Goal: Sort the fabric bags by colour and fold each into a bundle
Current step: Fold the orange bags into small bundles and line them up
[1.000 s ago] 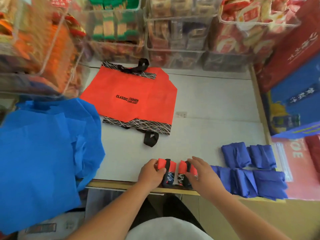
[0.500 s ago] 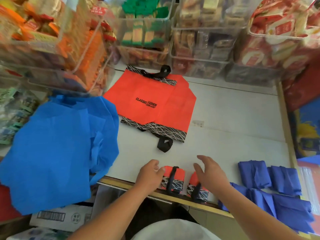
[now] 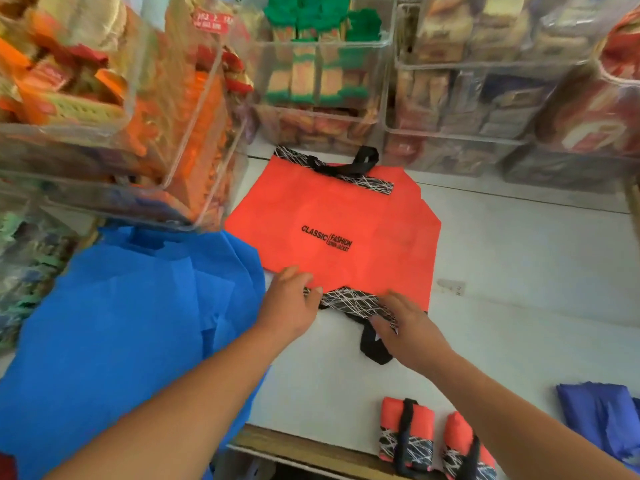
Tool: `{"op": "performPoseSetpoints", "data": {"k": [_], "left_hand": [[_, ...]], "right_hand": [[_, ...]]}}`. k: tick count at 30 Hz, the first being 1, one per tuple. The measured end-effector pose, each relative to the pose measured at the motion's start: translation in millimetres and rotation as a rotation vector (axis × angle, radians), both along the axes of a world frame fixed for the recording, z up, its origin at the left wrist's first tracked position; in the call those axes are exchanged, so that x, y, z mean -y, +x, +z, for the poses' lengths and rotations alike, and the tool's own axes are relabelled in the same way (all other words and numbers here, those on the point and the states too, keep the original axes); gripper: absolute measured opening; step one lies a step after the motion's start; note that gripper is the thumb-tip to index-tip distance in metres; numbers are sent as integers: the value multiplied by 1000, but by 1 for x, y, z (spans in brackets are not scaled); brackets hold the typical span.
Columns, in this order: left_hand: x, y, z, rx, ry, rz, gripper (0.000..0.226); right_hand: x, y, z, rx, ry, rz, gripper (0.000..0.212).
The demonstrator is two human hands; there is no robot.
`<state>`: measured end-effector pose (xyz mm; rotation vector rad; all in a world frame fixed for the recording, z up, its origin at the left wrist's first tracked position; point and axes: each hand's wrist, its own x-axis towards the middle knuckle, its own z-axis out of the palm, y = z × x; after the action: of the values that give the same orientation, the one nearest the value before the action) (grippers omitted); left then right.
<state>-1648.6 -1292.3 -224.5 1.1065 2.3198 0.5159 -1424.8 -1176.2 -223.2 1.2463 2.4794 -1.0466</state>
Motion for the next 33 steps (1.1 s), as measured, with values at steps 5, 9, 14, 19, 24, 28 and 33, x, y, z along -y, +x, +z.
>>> {"op": "performPoseSetpoints", "data": {"k": [5, 9, 14, 19, 24, 28, 33], "left_hand": [[-31, -31, -31, -56, -155, -239, 86], [-37, -27, -66, -345, -173, -333, 76], [-41, -30, -70, -510, -49, -537, 26], [-49, -23, -43, -394, 246, -543, 19], [-76, 64, -3, -364, 424, -578, 16], [-78, 117, 11, -189, 405, -700, 13], [-49, 123, 3, 166, 26, -560, 52]], "right_hand": [[-25, -31, -5, 91, 127, -25, 70], [-35, -38, -11, 202, 130, -64, 71], [-39, -28, -10, 145, -27, -134, 68], [-47, -15, -1, -240, -104, -251, 76], [-54, 15, 4, -354, 391, 160, 83], [-61, 61, 7, -286, 641, 270, 57], [-69, 111, -15, -236, 467, 399, 53]]}}
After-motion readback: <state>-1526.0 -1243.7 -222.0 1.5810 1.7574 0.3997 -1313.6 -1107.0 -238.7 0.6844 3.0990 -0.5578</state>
